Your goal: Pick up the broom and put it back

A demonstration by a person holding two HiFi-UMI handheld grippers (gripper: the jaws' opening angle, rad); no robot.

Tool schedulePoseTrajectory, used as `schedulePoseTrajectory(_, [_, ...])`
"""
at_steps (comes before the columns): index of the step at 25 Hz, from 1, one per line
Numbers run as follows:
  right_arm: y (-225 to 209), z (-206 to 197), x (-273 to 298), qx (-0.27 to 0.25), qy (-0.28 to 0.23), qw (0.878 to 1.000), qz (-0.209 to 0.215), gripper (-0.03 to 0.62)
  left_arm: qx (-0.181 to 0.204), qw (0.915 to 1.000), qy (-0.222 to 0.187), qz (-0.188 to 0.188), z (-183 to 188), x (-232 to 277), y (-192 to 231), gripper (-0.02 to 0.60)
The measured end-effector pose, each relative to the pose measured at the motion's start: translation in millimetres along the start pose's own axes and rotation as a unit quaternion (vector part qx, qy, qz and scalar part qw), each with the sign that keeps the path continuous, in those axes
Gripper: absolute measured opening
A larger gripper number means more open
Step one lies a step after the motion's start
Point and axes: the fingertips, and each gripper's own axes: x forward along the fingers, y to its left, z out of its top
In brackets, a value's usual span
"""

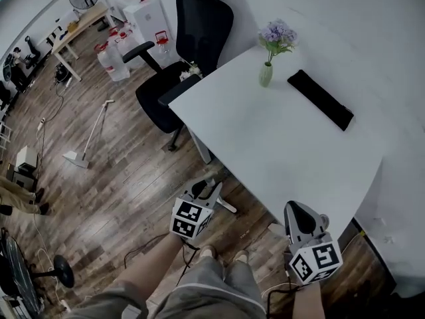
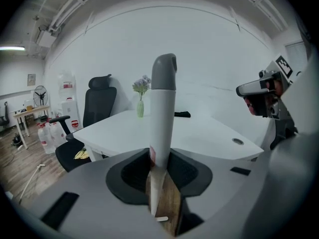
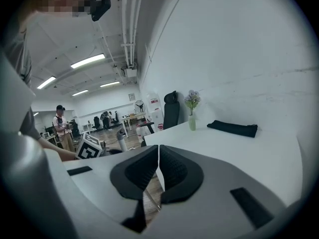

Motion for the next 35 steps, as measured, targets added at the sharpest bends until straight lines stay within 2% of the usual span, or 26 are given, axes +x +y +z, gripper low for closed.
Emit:
schedulePoseTrajectory(4, [14.0, 32.8, -19.8, -0.011, -0.011, 1.000, 0.003, 0.034, -0.015, 0.9997, -0.016, 0.013, 26.4, -42.9, 0.9, 0.114])
schedulePoseTrajectory(9, [36.3, 70.4, -42.7, -0.020, -0.026, 0.999, 0.013, 0.034, -0.011, 0.9994, -0.026, 0.018, 70.1, -89.3, -1.2, 0.114])
schedulePoseTrajectory(12, [49.9, 97.6, -57.9, -0.033, -0.044, 0.998, 0.015, 0.034, -0.010, 0.9986, -0.047, 0.024, 99.5, -118.3, -1.7, 0.114])
schedulePoseTrajectory(19, [87.3, 148.6, -83.5, -0.065, -0.086, 0.993, 0.038, 0.034, 0.017, 0.9955, -0.085, 0.036, 151.1, -183.7, -13.3, 0.114])
schedulePoseTrajectory(23, [100.1, 155.9, -91.8, -0.078, -0.094, 0.991, 0.049, 0.034, 0.030, 0.9950, -0.085, 0.044, 154.4, -215.5, -23.8, 0.114])
schedulePoseTrajectory(28, [118.6, 155.5, -97.8, -0.088, -0.091, 0.990, 0.064, 0.034, 0.024, 0.9938, -0.090, 0.060, 151.3, -253.1, -23.8, 0.114])
schedulePoseTrajectory(35, [136.6, 147.7, -101.1, -0.080, -0.078, 0.990, 0.090, 0.034, 0.013, 0.9945, -0.082, 0.064, 140.1, -267.3, -24.4, 0.114])
